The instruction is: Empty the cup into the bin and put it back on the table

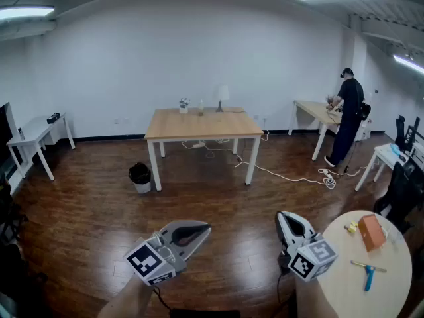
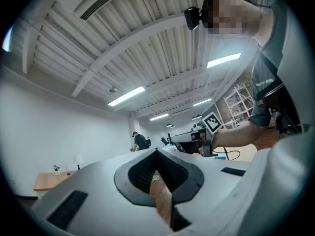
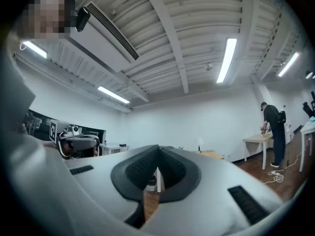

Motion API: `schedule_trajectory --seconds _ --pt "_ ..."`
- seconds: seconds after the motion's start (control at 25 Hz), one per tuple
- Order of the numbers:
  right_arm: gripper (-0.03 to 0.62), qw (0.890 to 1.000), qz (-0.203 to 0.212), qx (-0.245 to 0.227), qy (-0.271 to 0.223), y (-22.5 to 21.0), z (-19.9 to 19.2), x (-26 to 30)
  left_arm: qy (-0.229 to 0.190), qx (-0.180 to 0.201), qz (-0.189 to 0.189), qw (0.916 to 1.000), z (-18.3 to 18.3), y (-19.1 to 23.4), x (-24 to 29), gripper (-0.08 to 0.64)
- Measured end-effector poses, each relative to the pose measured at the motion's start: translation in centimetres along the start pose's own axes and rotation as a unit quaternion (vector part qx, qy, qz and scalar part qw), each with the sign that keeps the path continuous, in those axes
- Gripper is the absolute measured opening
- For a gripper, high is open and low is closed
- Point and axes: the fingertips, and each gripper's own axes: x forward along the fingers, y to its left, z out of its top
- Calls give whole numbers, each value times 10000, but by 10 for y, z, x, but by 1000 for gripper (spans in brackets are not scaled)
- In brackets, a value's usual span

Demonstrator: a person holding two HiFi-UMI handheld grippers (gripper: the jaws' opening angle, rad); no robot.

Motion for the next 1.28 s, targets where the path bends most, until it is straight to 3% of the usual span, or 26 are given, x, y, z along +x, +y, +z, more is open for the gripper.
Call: schedule_trajectory --seconds 0.24,0.44,0.6,0.8,0.96,1.28 --pt "0 9999 -42 92 0 -16 -8 20 -117 -336 -7 9994 -15 17 13 0" --pt "0 9999 124 46 -12 -40 -9 47 -55 -336 105 9994 -30 42 41 0" --pt "0 9998 172 59 -31 -73 -9 70 82 -11 87 9999 -40 58 70 0" --pt "0 9995 294 100 -5 -110 -9 101 20 -290 443 9986 -52 98 103 0" --pt "0 9992 393 43 -46 -135 -6 122 -182 -511 418 9977 -53 122 124 0" --pt "0 9987 491 93 -23 -187 -13 161 -15 -521 622 9967 -80 161 167 0"
